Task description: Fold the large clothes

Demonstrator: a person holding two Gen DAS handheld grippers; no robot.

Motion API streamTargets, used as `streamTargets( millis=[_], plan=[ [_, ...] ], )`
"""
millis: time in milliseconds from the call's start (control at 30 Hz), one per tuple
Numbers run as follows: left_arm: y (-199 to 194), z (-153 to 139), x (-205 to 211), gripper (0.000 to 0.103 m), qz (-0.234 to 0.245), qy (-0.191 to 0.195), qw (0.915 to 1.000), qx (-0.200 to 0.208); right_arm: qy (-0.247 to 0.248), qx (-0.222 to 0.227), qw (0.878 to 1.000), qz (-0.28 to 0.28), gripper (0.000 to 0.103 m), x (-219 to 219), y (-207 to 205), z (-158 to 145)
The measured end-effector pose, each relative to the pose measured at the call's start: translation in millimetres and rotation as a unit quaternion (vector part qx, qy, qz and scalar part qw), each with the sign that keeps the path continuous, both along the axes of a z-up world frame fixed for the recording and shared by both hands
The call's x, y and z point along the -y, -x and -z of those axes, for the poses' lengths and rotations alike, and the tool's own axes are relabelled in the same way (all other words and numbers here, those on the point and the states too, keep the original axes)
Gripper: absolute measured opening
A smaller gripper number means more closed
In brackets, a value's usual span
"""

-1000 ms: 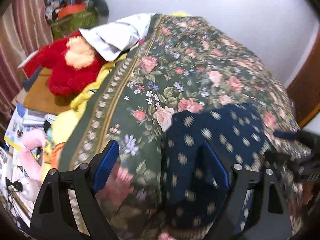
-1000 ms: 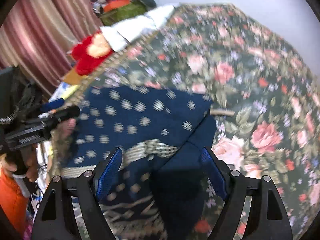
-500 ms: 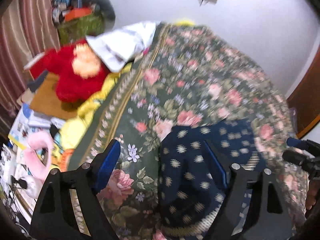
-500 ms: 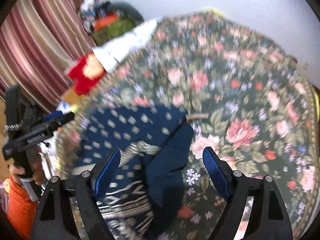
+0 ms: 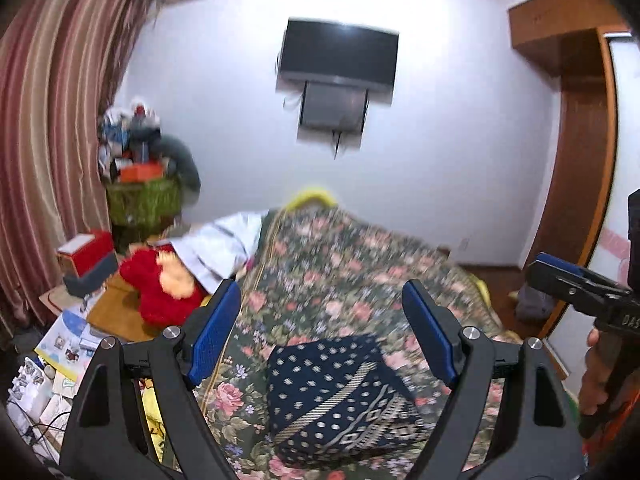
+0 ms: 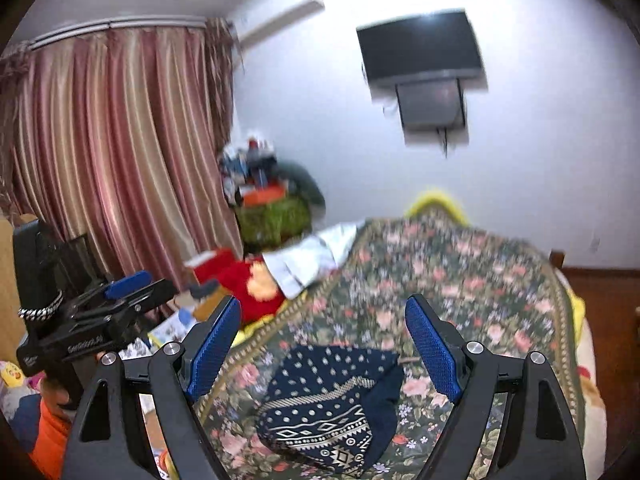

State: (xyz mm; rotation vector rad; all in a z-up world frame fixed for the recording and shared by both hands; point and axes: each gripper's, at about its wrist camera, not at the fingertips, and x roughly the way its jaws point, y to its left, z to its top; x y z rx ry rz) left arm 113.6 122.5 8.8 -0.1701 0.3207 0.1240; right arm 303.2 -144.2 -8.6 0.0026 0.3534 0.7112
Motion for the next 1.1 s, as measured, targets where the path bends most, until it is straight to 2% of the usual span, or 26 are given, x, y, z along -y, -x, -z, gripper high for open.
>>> streamTargets(
  millis=[167, 367, 467, 667, 1100],
  plan=[
    [50, -8, 25, 0.083, -0.021, -0.03, 0.9983, 0.046, -0.009, 0.058, 0.998, 0.017, 0.083, 10, 63, -11],
    [78, -2, 45, 0.084, -0.029, -0.045, 0.997, 0.056, -0.002, 0.085, 0.995, 0.053, 0.086, 14, 104, -2],
    [87, 3, 53, 0.089, -0.033, -0.047, 0.9969, 0.055, 0.001, 0.08, 0.995, 0.063, 0.095, 16, 111, 3],
    [89, 10, 55, 0.09, -0.036, -0.044, 0.9975, 0.041, 0.018, 0.07, 0.995, 0.069, 0.095, 12, 114, 13],
    [93, 13, 50, 0.09, -0.034, -0.037, 0.998, 0.039, 0.022, 0.062, 0.995, 0.07, 0.095, 11, 107, 20]
  ],
)
